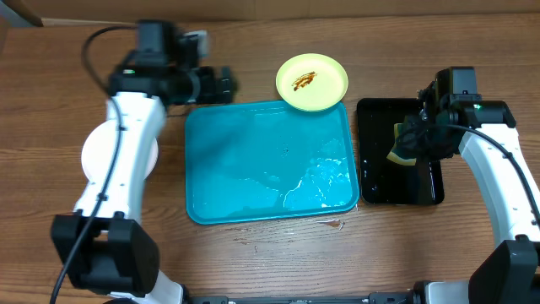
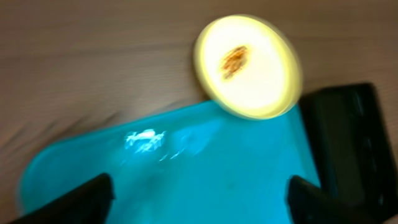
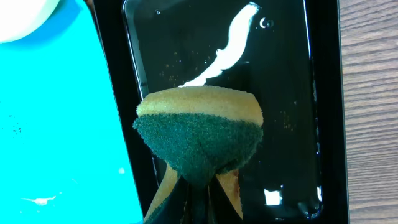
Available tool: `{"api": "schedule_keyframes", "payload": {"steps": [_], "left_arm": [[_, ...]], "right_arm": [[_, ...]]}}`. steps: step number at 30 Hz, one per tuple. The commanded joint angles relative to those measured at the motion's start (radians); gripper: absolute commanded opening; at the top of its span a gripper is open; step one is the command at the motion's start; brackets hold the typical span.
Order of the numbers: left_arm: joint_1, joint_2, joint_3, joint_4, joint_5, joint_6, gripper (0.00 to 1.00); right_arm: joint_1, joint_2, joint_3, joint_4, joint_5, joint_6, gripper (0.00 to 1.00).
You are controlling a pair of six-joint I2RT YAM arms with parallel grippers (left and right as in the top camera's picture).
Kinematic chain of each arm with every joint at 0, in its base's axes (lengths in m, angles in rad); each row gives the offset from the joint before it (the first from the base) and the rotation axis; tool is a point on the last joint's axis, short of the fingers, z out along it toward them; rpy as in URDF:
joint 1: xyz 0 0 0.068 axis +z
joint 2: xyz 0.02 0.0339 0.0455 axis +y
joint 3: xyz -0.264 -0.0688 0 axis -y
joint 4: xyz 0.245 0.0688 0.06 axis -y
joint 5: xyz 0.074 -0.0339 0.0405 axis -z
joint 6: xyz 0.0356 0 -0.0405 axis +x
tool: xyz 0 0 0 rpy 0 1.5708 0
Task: Clean dirty plates on tray and stack at the side
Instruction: 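Reach the left gripper to the rim of the yellow plate and grip it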
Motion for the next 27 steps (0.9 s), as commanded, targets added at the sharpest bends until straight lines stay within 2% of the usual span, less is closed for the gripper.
{"api": "schedule_keyframes", "payload": {"steps": [1,4,6,10,14,19,24,27], "left_arm": [[-0.102,0.035,0.007,0.075,0.023,-0.124,0.84],[-0.171,0.086,0.007,0.106,-0.048,-0.291,0.86],[-0.203,0.122,0.007,0.123,-0.056,-0.418,0.84],[-0.257,0.177,0.007,0.177,-0.069,-0.646,0.9],[-0.293,0.22,0.007,0.225,-0.119,-0.866,0.9],[-0.331,0.272,0.007,0.25,-0.202,-0.969,0.89],[-0.356,0.323,0.007,0.356,-0.232,-0.978,0.91],[-0.359,0.345,0.007,0.362,-0.244,-1.006,0.91]], "right_arm": [[-0.002,-0.005,0.016,0.003,0.003,-0.004,0.04],[-0.002,-0.005,0.016,0.002,0.003,-0.004,0.04],[-0.002,-0.005,0.016,0.0,0.003,-0.004,0.04],[-0.002,-0.005,0.016,-0.002,0.003,-0.004,0.04],[-0.002,-0.005,0.016,-0.002,0.003,-0.004,0.04],[-0.002,-0.005,0.016,-0.01,0.003,-0.004,0.04],[-0.002,-0.005,0.016,-0.013,0.003,-0.004,0.04],[-0.002,-0.005,0.016,-0.015,0.003,-0.004,0.04]]}}
